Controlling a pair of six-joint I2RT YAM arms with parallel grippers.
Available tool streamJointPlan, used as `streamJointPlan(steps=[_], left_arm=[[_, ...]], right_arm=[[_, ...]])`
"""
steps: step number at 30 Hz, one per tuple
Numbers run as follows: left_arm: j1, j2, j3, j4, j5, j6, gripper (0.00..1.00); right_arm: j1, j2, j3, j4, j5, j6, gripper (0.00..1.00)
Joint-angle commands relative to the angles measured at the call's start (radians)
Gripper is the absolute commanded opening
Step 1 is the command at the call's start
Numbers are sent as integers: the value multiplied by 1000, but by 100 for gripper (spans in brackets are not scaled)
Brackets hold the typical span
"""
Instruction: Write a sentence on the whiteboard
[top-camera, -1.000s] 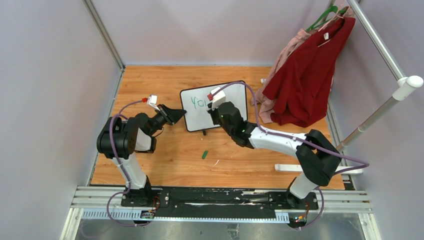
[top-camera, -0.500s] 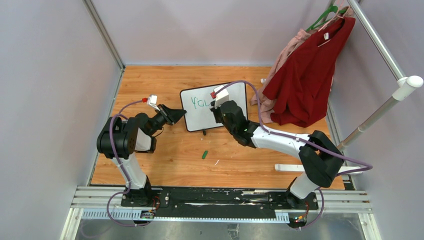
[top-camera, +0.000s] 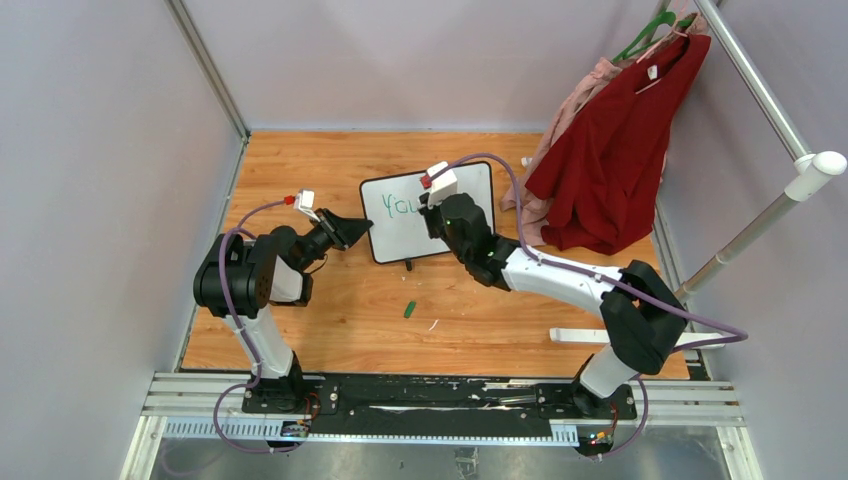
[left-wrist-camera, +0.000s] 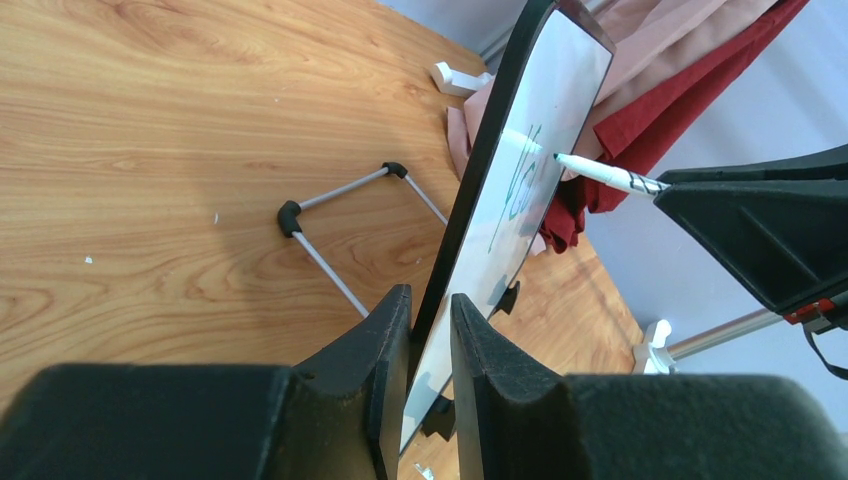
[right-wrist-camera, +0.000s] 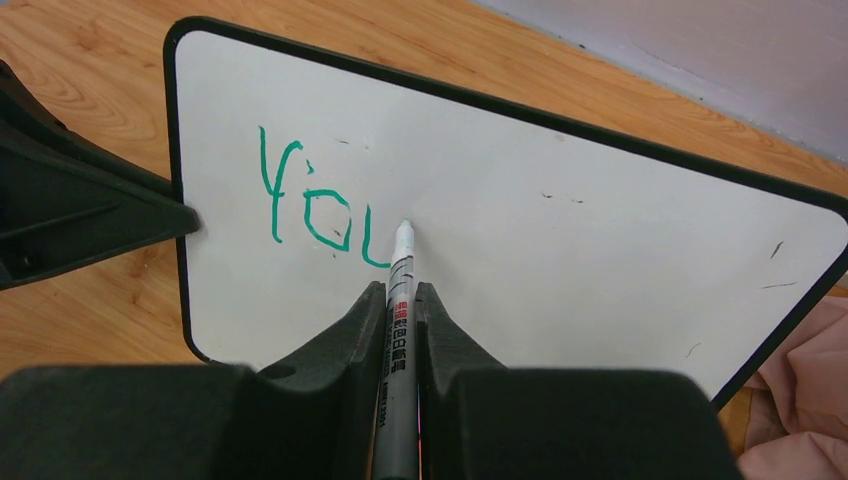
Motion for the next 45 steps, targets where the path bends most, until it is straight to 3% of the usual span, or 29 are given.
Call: streamJointPlan(steps=[1,29,45], left_arm=[[-4,2,11,55,12,6,26],[-4,0,13,55,8,2,25],[-4,1,13,55,5,1,26]], right_arm=[[-12,12,54,-6,16,-20,0],[-25,10,-7,-41,21,6,0],[-25,-125,-44,-38,31,35,0]])
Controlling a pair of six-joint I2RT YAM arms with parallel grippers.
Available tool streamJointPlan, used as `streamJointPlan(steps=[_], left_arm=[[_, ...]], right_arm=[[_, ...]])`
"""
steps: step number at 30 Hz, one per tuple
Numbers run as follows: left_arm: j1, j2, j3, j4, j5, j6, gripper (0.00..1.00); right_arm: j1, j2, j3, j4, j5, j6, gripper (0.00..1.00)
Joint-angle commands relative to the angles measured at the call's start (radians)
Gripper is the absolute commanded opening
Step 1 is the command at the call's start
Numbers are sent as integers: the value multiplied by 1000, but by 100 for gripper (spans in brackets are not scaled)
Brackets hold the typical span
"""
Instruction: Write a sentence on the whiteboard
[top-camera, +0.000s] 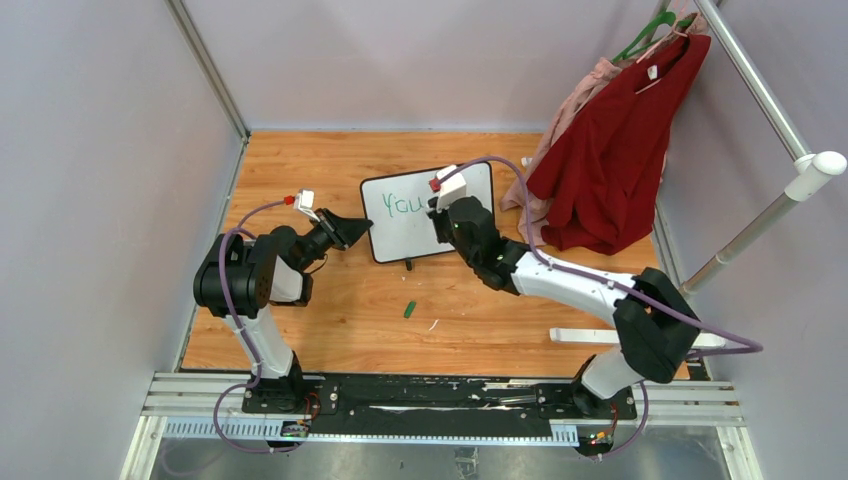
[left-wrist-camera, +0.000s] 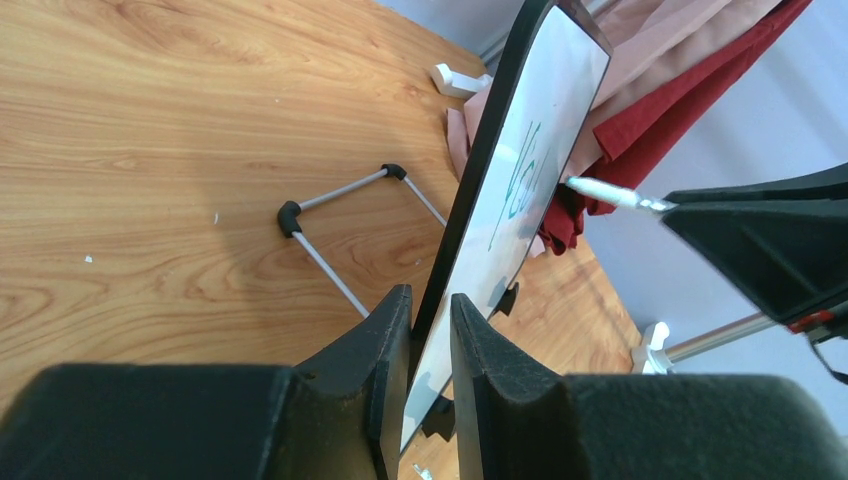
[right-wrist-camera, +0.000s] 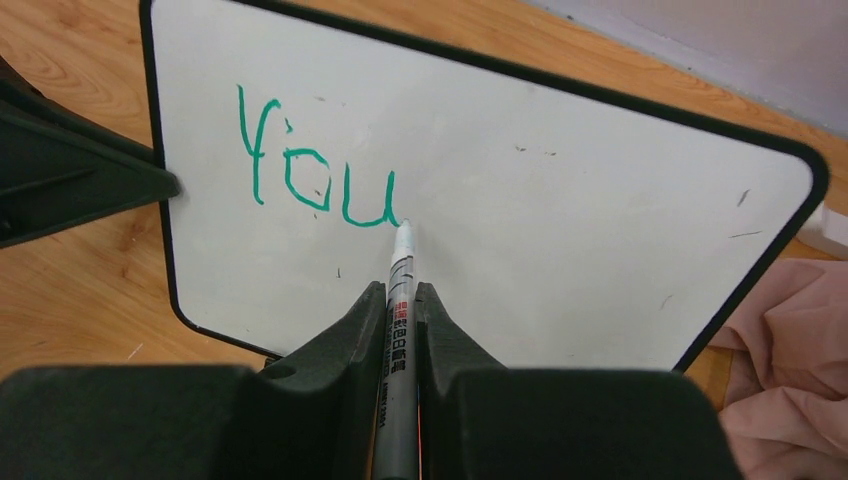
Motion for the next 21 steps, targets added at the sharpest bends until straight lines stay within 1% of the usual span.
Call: streamJointPlan(steps=[1,5,11,21], left_arm=[[-4,1,12,54,9,8,26],[-4,0,8,55,6,10,27],[-4,-2,7,55,3,9,27],[-4,1,10,55,3,10,27]], right_arm=[[-16,-92,1,11,35,16,0],[-32,-104,11,16,52,6,0],[-63,-75,33,12,61,8,0],[-68,-22,80,13,48,3,0]])
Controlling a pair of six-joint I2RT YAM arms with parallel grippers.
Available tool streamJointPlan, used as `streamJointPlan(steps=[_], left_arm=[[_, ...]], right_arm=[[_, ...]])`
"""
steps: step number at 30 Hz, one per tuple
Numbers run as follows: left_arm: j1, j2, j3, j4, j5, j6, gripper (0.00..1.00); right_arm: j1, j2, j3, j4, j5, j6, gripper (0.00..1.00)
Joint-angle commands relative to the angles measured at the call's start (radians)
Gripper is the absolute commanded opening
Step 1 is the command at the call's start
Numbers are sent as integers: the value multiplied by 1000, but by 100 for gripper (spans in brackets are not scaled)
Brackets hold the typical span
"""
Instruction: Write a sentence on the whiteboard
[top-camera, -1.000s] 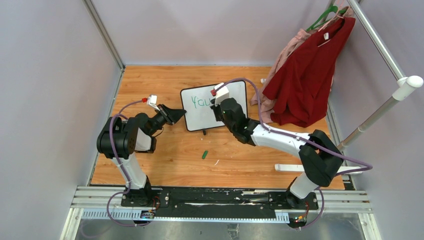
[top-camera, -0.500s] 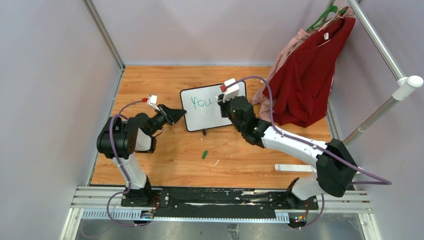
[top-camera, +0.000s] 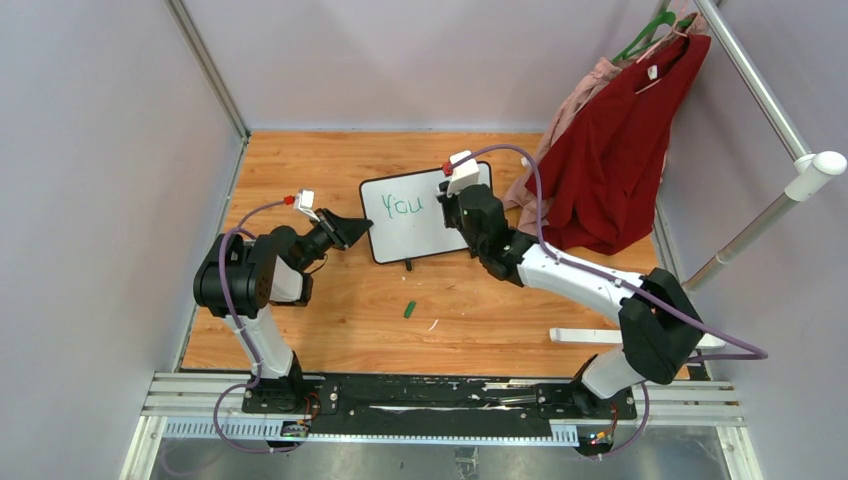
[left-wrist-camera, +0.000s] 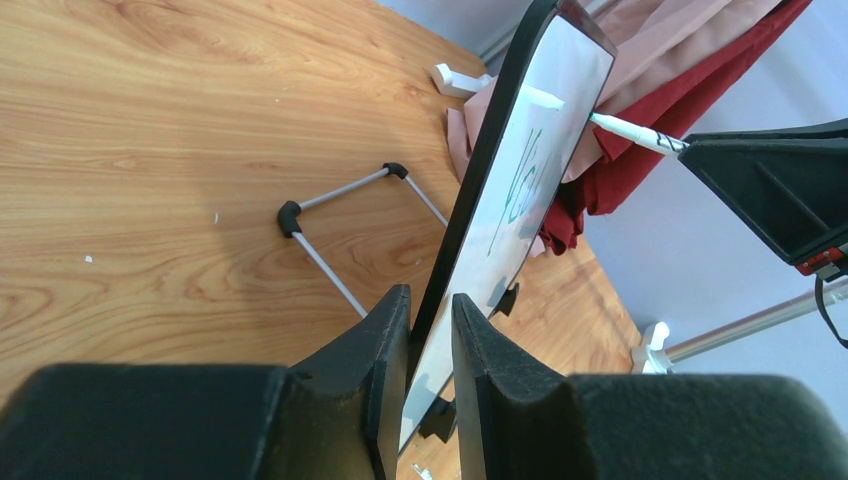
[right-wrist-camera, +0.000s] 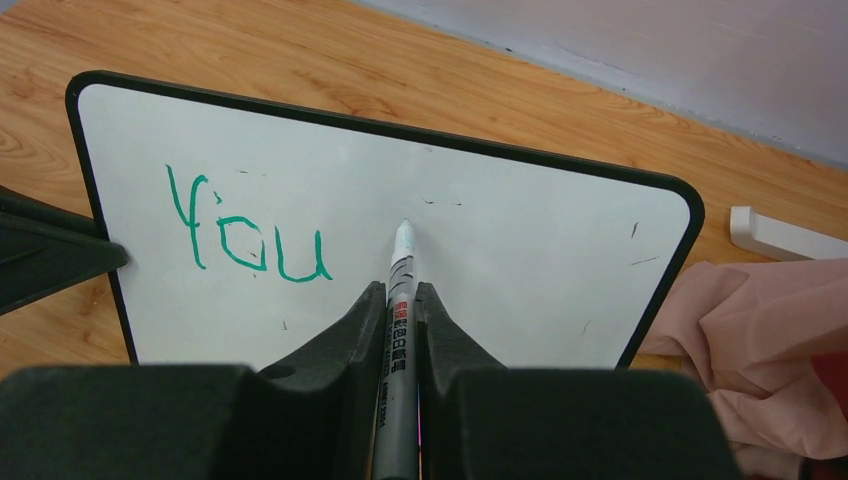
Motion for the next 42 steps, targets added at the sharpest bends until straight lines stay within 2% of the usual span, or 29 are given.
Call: streamJointPlan(steps=[1,24,42], left_arm=[[-4,0,10,54,3,10,27],[-4,-1,12,54,4,9,26],[-4,0,11,55,4,5,25]], right_arm=[[-11,20,49,7,11,3,0],[-11,73,89,-33,-26,12,0],[-10,69,37,-93,-82,44,0]])
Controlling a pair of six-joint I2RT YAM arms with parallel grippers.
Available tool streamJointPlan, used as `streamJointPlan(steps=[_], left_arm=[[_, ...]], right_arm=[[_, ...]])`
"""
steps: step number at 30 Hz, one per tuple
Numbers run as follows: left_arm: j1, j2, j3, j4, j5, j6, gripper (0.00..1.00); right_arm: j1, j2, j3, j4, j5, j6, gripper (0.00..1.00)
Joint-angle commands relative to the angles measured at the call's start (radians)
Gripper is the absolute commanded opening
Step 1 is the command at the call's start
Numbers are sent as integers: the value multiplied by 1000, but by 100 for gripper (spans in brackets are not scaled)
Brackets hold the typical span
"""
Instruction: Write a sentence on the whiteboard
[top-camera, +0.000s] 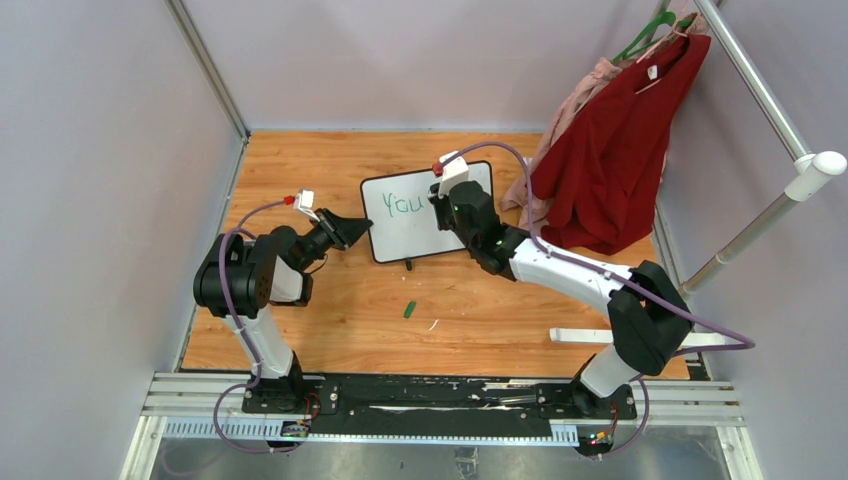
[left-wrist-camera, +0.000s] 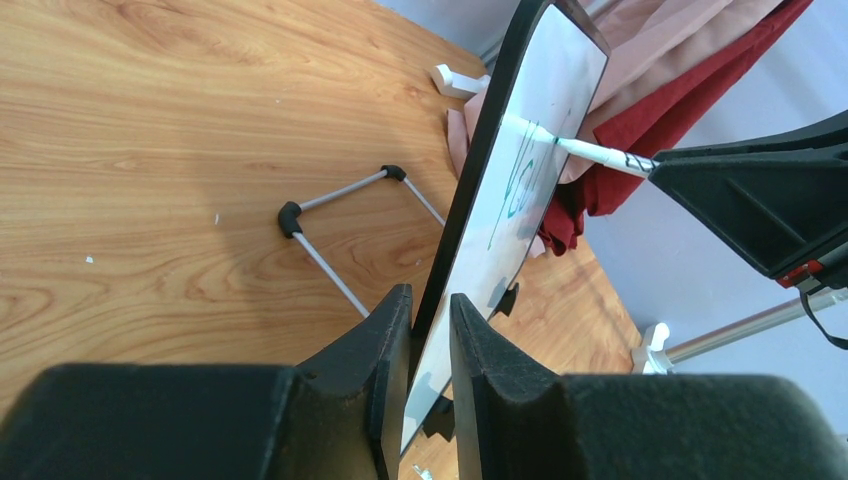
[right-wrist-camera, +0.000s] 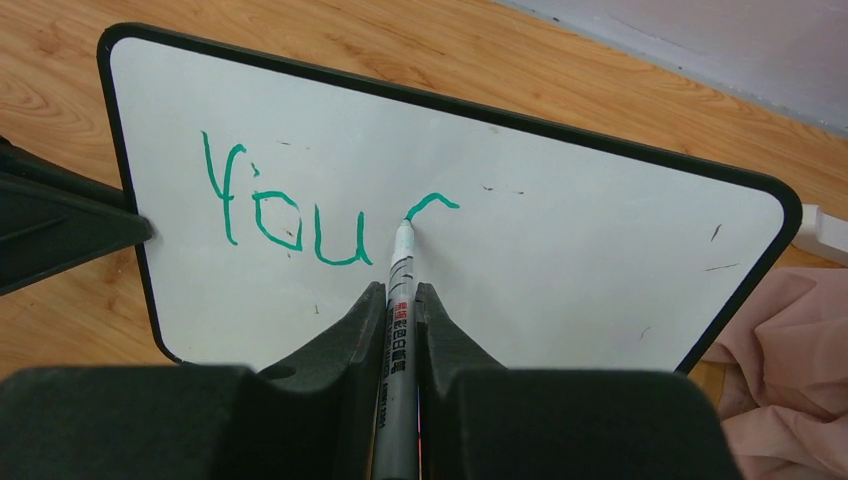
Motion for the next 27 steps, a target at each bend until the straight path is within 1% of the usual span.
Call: streamJointPlan(steps=[1,8,20,24,27], left_arm=[[-4,-2,12,55,5,6,25],[-4,-2,12,54,5,6,25],[-4,-7,8,52,4,4,25],[-4,-7,7,52,2,4,25],[-4,-8,8,54,2,5,25]], right_arm=[[-10,4,-28,-32,-16,21,0],[-10,-14,-64,-45,1,25,0],[-28,-60,-97,-60,85,13,0],[-33,-79,-107,-47,79,15,0],[-32,-120,-138,-2,46,19,0]])
